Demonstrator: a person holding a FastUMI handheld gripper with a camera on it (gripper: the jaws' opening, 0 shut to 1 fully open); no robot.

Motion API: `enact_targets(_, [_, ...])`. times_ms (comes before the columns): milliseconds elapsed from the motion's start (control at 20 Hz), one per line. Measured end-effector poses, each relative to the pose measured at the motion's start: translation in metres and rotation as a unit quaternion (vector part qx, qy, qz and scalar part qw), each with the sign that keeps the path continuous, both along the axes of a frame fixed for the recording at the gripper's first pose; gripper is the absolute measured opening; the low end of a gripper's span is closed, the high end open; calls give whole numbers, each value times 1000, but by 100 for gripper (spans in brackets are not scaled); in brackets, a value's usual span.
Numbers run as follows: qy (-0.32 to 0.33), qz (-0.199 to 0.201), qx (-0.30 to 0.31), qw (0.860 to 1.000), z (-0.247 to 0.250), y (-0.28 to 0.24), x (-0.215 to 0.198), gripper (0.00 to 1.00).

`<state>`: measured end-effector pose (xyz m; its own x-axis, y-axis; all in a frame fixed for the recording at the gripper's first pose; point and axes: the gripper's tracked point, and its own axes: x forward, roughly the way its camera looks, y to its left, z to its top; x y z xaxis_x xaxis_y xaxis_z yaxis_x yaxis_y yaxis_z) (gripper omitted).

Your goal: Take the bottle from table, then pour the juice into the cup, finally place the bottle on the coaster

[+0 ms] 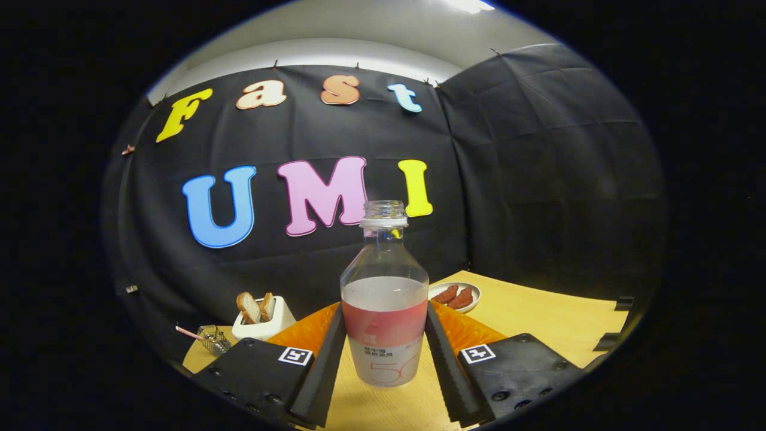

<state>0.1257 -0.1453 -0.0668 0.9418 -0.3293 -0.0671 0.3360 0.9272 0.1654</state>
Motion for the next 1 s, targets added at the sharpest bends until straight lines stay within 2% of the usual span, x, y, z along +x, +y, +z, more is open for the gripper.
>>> enact_targets(100, [10, 1, -20, 1000, -11, 4, 10, 74])
enact_targets(350, [9, -24, -57, 998, -24, -2, 32, 74])
enact_targets(600, [21, -27, -36, 999, -52, -7, 49, 75])
enact_targets(800, [36, -13, -31, 999, -81, 2, 63, 75])
enact_targets(1000, [42, 15, -56, 997, -104, 21, 82, 75])
